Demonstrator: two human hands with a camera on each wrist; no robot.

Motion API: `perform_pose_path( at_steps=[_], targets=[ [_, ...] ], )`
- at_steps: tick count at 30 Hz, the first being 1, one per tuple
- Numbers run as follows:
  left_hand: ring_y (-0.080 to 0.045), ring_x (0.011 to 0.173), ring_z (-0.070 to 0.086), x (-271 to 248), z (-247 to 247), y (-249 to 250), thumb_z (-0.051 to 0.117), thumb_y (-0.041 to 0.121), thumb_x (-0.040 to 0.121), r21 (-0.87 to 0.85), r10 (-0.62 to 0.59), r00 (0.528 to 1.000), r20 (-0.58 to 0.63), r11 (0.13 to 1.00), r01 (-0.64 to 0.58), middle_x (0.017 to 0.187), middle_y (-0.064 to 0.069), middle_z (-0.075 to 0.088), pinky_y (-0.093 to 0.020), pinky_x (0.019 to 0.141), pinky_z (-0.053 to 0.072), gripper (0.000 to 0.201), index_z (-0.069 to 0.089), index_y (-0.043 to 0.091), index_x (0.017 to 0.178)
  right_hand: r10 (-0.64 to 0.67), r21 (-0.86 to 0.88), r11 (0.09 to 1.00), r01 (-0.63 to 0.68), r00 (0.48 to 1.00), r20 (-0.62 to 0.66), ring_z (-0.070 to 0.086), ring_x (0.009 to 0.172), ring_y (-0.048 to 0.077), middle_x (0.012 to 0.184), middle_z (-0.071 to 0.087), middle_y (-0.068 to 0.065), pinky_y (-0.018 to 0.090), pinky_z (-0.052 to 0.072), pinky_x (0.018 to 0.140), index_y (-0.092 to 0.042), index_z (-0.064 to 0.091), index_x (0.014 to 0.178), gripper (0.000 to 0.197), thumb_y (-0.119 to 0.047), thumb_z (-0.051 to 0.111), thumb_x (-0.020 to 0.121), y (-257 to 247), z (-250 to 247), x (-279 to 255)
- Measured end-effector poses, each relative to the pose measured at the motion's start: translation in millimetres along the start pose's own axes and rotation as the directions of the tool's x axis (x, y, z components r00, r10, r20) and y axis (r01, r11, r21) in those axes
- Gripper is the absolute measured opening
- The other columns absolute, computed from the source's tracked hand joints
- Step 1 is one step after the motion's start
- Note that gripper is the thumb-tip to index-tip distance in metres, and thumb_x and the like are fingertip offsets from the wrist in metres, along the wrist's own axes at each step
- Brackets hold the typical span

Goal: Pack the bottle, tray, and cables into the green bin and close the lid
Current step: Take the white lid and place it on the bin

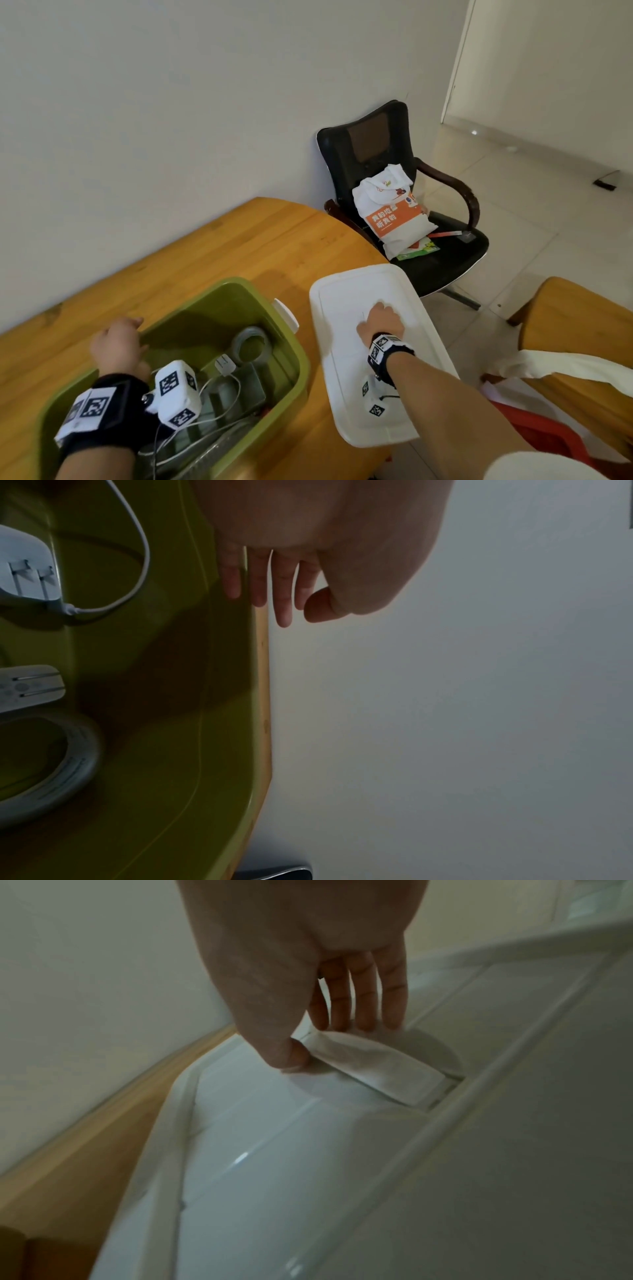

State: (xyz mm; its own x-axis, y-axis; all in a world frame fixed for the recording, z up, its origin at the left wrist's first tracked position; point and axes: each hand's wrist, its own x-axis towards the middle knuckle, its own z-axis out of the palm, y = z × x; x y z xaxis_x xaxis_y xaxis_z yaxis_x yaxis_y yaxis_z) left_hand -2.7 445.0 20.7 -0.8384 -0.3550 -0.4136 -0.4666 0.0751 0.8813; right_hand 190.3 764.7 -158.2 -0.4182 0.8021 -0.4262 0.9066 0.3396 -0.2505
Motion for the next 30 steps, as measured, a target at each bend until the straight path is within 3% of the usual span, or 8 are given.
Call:
perform_pose_path(
  at_steps=[7,9,11,15,18,21,24,30],
  targets=[
    [-0.022,0.117,0.057,2.1,1.8,-0.5,0.052,0.012,0.093,-0.037,-0.003,1.0,0.003,0.999,0.004,0.129,-0.004,0.062,-0.037,0.1,0.048,0.031,0.062,0.013,0.122,-0.002,0.096,0.995,-0.004,0.998,0.058,0.041,0.142,0.032,0.156,0.039,0.015,0.039,0.037,0.116,0.001,0.018,0.156,0.077,-0.03,0.054,0.095,-2.9,-13.0,7.4],
    [-0.022,0.118,0.057,1.3,0.4,-0.4,0.052,0.012,0.094,-0.047,-0.007,1.0,0.002,0.999,0.007,0.128,-0.004,0.062,-0.038,0.1,0.047,0.032,0.06,0.012,0.125,-0.017,0.138,0.99,0.013,0.999,0.034,0.055,0.126,0.033,0.142,0.054,0.016,0.039,0.046,0.108,0.0,0.041,0.145,0.064,-0.028,0.058,0.09,-7.5,-26.9,7.0],
    [-0.023,0.119,0.056,0.5,-0.7,-0.1,0.052,0.012,0.094,-0.054,-0.007,1.0,0.006,0.998,0.008,0.129,-0.005,0.061,-0.037,0.1,0.047,0.033,0.059,0.011,0.127,-0.064,0.158,0.986,0.06,0.998,0.021,0.062,0.106,0.034,0.123,0.066,0.015,0.039,0.052,0.097,-0.003,0.06,0.121,0.044,-0.029,0.062,0.085,-12.9,-49.4,7.0],
    [-0.022,0.116,0.055,0.4,-11.2,4.2,0.05,0.012,0.095,-0.081,0.006,1.0,0.012,0.997,-0.005,0.132,-0.005,0.06,-0.037,0.099,0.047,0.034,0.056,0.01,0.128,-0.19,0.177,0.966,0.191,0.982,-0.022,0.059,0.112,0.035,0.126,0.063,0.014,0.041,0.047,0.097,-0.007,0.061,0.123,0.049,-0.039,0.063,0.086,-31.3,-105.2,0.5],
    [-0.022,0.108,0.055,0.2,-25.7,8.0,0.05,0.011,0.093,-0.11,0.01,1.0,0.002,0.994,-0.009,0.131,-0.007,0.061,-0.036,0.095,0.048,0.033,0.059,0.008,0.125,-0.301,0.196,0.931,0.308,0.951,-0.067,0.062,0.093,0.032,0.101,0.064,0.013,0.04,0.054,0.085,-0.009,0.06,0.101,0.037,-0.039,0.068,0.082,-62.7,-155.6,-21.2],
    [-0.022,0.101,0.052,-2.6,-45.5,11.4,0.046,0.009,0.092,-0.15,0.041,0.999,0.012,0.988,-0.039,0.128,-0.009,0.061,-0.037,0.092,0.047,0.022,0.058,0.01,0.11,-0.474,0.162,0.859,0.486,0.874,-0.105,0.064,0.091,0.029,0.09,0.061,0.005,0.039,0.054,0.084,-0.01,0.06,0.096,0.034,-0.037,0.072,0.079,-105.2,-189.4,-55.7],
    [-0.021,0.101,0.051,-4.9,-71.7,14.6,0.046,0.008,0.092,-0.187,0.061,0.998,0.007,0.981,-0.058,0.13,-0.009,0.06,-0.037,0.089,0.046,0.032,0.058,0.008,0.122,-0.659,0.085,0.736,0.671,0.74,-0.134,0.059,0.093,0.02,0.096,0.06,-0.003,0.031,0.047,0.079,-0.018,0.061,0.103,0.037,-0.04,0.073,0.076,-150.1,-197.0,-93.8],
    [-0.02,0.105,0.052,-0.8,-140.2,15.5,0.045,0.014,0.094,-0.26,0.047,0.998,-0.033,0.964,-0.054,0.132,-0.008,0.062,-0.041,0.102,0.046,0.034,0.058,0.008,0.125,-0.879,-0.096,0.458,0.884,0.466,0.099,0.059,0.087,0.015,0.098,0.061,-0.008,0.027,0.044,0.068,-0.023,0.059,0.105,0.041,-0.04,0.073,0.071,-226.3,-159.9,-177.2]
  ],
)
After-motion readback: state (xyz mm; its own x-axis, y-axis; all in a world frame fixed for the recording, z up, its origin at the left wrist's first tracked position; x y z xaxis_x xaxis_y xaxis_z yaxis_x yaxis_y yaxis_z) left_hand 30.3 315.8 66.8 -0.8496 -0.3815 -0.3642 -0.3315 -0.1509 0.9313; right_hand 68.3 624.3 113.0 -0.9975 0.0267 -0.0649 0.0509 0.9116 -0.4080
